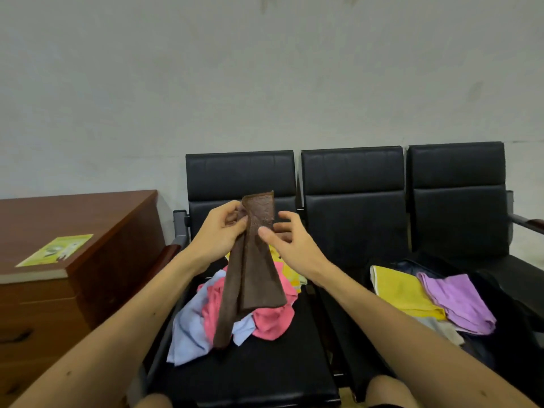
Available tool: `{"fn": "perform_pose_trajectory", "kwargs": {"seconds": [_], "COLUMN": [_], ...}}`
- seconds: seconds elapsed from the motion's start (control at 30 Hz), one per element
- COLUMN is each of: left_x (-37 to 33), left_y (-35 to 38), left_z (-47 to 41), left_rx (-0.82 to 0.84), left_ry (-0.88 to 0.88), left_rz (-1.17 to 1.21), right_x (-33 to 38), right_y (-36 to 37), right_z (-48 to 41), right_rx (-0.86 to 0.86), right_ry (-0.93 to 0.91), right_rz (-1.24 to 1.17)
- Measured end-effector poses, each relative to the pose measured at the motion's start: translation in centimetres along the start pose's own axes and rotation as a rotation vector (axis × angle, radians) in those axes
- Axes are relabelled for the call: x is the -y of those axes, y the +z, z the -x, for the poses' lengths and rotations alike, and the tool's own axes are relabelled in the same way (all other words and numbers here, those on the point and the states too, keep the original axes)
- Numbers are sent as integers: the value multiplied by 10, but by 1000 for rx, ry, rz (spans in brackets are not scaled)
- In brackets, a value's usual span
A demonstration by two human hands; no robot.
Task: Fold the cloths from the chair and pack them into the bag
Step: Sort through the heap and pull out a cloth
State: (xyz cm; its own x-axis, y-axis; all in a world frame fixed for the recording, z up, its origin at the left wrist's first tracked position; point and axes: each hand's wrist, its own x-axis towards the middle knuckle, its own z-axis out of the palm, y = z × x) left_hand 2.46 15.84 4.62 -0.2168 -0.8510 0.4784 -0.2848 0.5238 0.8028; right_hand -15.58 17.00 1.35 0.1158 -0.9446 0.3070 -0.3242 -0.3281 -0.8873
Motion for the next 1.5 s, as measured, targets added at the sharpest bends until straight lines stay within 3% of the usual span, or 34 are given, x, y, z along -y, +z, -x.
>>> {"fn": "perform_pose_trajectory", "kwargs": {"seconds": [0.07,0.17,0.27,0.37,0.43,0.53,0.73,0.93,1.1,1.23,1.5], "left_x": [-3,-1,5,0,-3,2,23,40,47,62,58], "left_y": [-5,-8,1,20,31,40,21,-9,-8,-10,0], "left_z": [2,6,6,13,22,33,34,40,44,50,52], "left_rx": [103,248,103,-27,92,298,434,535,286,92,-102], "left_ry": [-52,-111,-180,-305,-295,-220,-302,-415,-421,-356,-512], "left_rz": [71,32,-5,267,327,203,132,14,69,-61,177], "right_x": [9,23,35,39,40,43,48,24,-5,-26,-46], "right_y": [-4,-12,-14,-20,-24,-31,-65,-94,-88,-77,-48], "right_z": [-9,-11,-8,-11,-12,-9,4,10,20,31,47], "right_rx": [-44,-65,-111,-209,-222,-195,-63,-143,-290,-425,-411], "right_ry": [8,-126,-159,-191,-173,-152,-146,-104,-96,-41,0], "right_rz": [-122,36,54,97,93,115,159,91,0,-138,-76]}}
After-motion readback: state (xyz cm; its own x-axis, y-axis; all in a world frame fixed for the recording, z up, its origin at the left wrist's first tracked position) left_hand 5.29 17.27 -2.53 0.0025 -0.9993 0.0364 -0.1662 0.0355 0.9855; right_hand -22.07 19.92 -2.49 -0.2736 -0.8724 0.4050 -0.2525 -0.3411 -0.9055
